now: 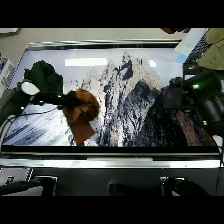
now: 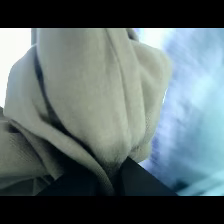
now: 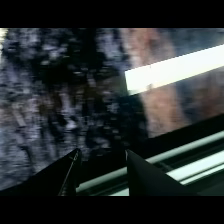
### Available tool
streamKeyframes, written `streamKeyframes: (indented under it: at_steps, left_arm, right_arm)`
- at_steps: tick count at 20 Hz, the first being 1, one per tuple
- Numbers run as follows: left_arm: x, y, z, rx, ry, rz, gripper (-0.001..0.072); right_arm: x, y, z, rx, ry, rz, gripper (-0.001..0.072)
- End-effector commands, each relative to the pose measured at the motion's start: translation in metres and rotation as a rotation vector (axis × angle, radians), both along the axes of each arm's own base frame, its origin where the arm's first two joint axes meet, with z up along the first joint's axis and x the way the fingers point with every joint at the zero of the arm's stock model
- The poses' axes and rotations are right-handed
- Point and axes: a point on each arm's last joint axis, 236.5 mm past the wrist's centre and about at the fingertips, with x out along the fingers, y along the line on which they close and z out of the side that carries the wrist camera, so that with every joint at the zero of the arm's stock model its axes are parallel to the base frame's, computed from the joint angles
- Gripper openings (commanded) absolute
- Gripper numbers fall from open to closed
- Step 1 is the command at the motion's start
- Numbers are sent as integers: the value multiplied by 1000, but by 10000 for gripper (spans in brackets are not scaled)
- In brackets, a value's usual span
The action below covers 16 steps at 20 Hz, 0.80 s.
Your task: Fold the clothes and pants, and hang the long-sleeved shirts on hangers.
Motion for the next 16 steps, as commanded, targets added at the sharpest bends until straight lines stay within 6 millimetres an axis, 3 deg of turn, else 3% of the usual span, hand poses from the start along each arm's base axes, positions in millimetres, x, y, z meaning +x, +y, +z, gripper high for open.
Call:
streamKeyframes:
  at_steps: [1,4,6,7,8,9,10,12,14,16]
  left_arm:
    - [-39,-117,10,-93,-25,-110,17]
    - [-68,-186,-15,-119,-13,-148,17]
    - [-85,-210,-46,-102,27,-171,28]
    - [-88,-212,-62,-80,45,-180,145]
    - [-87,-206,-71,-71,86,-163,389]
    - [-81,-196,-72,-73,118,-138,527]
    - [-73,-180,-64,-77,128,-130,558]
    - [-52,-138,-41,-68,86,-136,558]
    - [-41,-81,-19,-11,65,-132,558]
    - [-43,-19,-3,103,51,-132,558]
  right_arm:
    - [-18,-43,38,-181,-16,4,352]
    - [-22,-53,55,-203,-73,-2,368]
    - [-20,-52,57,-199,-92,8,369]
    - [-18,-51,54,-199,-94,8,370]
    - [-17,-51,47,-197,-94,-1,401]
    - [-17,-49,37,-183,-86,-15,433]
    - [-17,-43,20,-138,-68,-29,434]
    - [-11,-24,-21,77,-28,-106,437]
    - [10,-2,-53,403,-12,-205,500]
    - [43,26,-60,789,-32,-220,498]
